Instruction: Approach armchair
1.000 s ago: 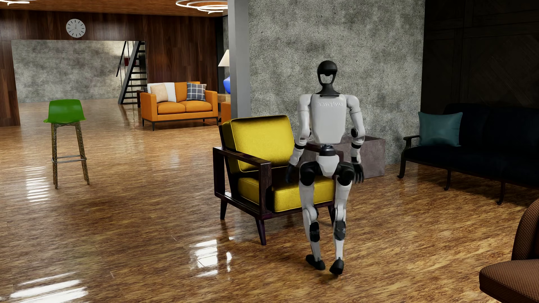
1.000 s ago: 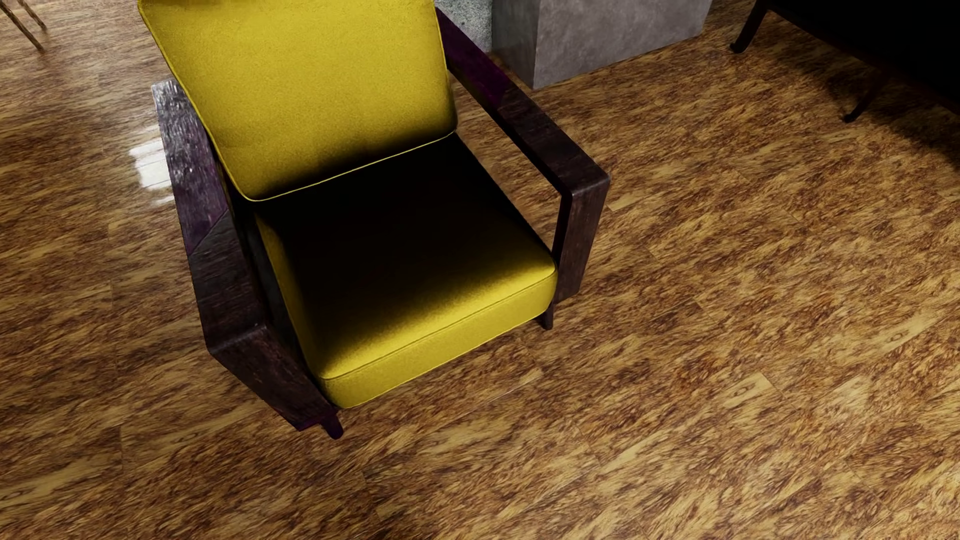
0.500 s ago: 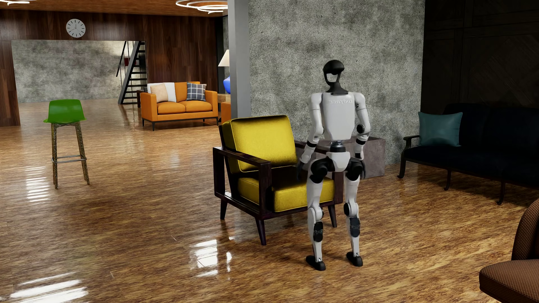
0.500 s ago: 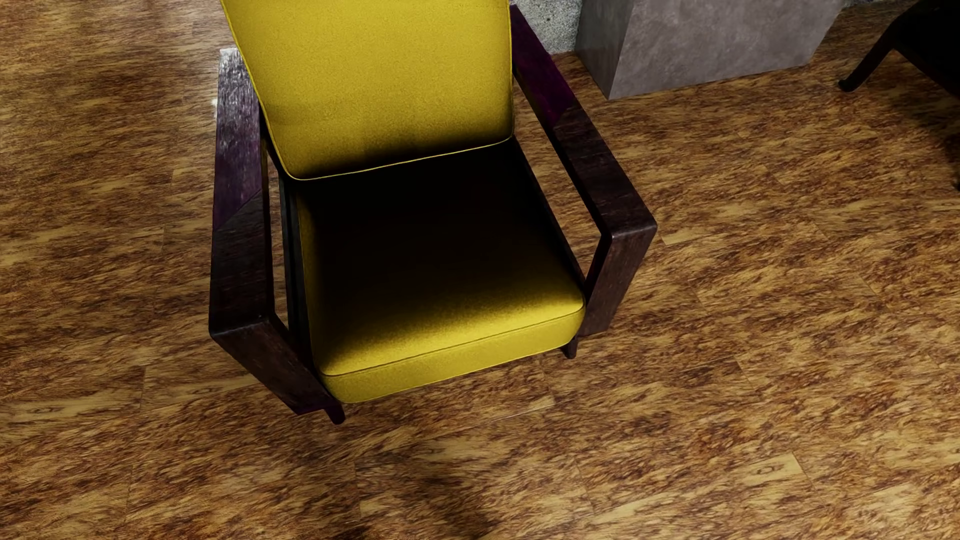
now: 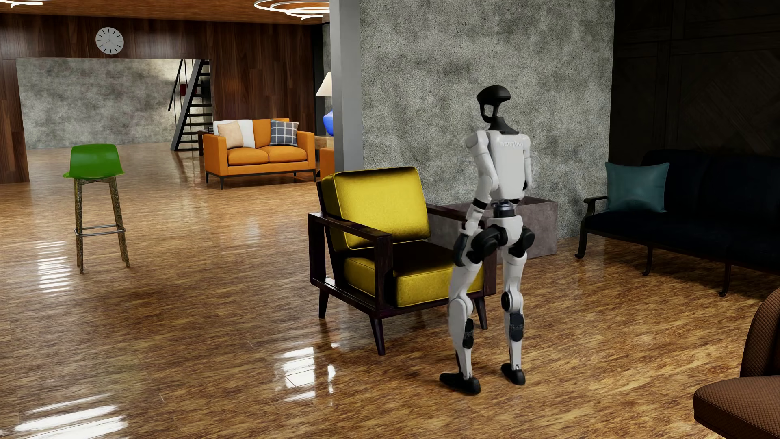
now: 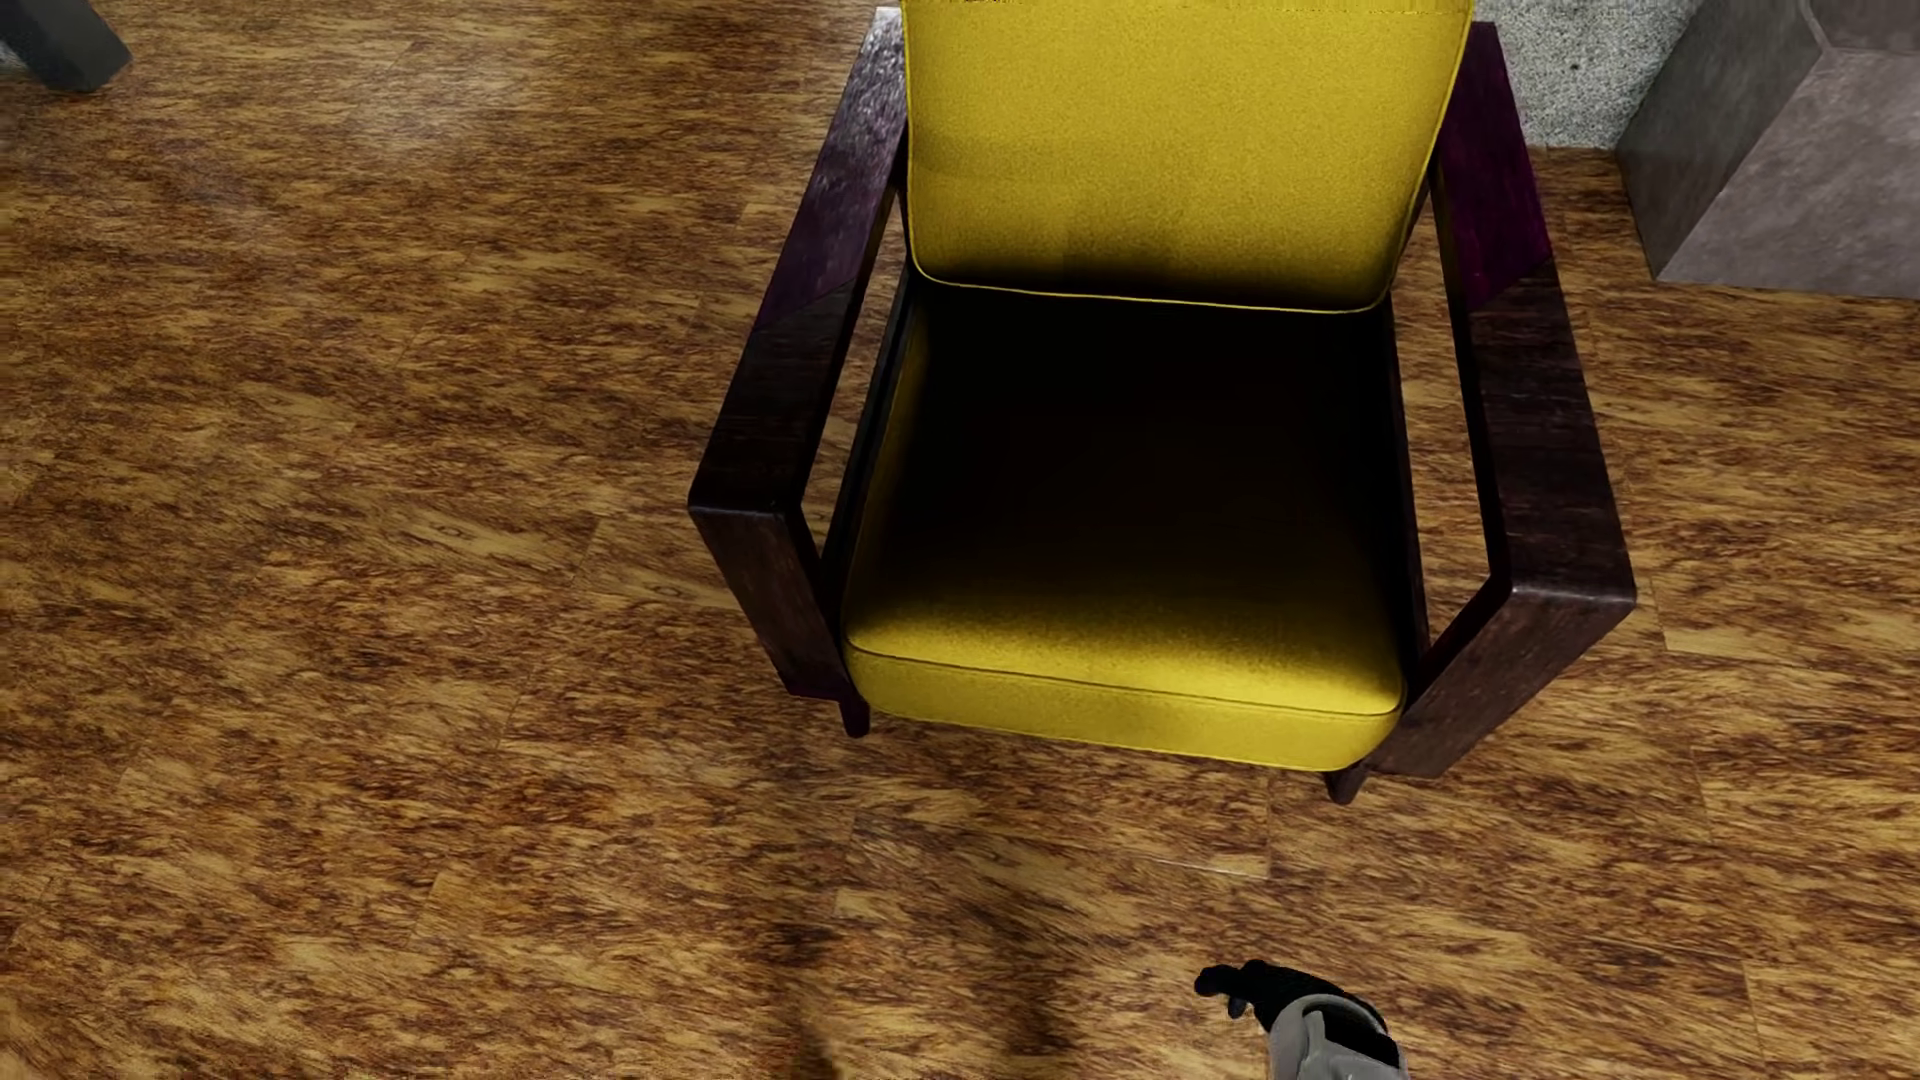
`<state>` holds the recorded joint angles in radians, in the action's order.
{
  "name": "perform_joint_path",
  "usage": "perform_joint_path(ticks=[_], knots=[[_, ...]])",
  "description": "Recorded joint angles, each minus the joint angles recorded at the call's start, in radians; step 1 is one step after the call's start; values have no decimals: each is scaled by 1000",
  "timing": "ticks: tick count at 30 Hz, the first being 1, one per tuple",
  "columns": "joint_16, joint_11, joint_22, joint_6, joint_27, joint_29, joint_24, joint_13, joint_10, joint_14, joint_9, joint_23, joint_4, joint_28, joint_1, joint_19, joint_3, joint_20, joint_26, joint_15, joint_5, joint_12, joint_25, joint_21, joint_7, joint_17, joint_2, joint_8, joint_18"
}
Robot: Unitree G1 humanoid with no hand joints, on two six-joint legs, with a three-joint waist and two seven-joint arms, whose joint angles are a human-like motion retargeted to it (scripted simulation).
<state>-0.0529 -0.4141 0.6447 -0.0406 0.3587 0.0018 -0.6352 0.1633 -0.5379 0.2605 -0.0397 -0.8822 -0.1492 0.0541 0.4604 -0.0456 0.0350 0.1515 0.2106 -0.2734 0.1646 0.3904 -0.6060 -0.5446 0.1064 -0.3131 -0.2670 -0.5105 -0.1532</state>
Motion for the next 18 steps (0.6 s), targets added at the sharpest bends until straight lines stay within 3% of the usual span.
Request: perform_joint_path(ticks=[5, 8, 10, 15, 18], knots=[[-27, -14, 9, 5, -33, -70, -26, 13, -47, 47, 2, 59, -71, -21, -55, 12, -12, 6, 13, 4, 2, 13, 52, 10, -94, 28, 2, 6, 4], [-23, -8, -2, 4, -60, -78, -34, -20, 33, 2, 8, 105, -84, -38, -126, 29, -24, -14, 1, 15, 10, 3, 58, -5, -106, 39, 7, 19, 6], [-22, 3, -12, 0, -60, -86, -54, -60, 102, -31, 13, 120, -90, -38, -168, 46, -34, -33, -4, 28, 19, -13, 70, 4, -73, 50, 17, 19, -56], [18, 7, -44, -7, 25, -110, -43, -166, 193, 15, 14, 40, -13, -5, -228, 108, -43, -69, -28, 80, 106, -61, 120, 88, 5, 108, 17, 37, 21], [24, -19, -66, 10, 33, -41, -62, -191, 204, 25, 5, -22, 66, 10, -227, 142, -38, -108, -40, 115, 185, -72, 95, 17, 47, 120, -37, 99, 71]])
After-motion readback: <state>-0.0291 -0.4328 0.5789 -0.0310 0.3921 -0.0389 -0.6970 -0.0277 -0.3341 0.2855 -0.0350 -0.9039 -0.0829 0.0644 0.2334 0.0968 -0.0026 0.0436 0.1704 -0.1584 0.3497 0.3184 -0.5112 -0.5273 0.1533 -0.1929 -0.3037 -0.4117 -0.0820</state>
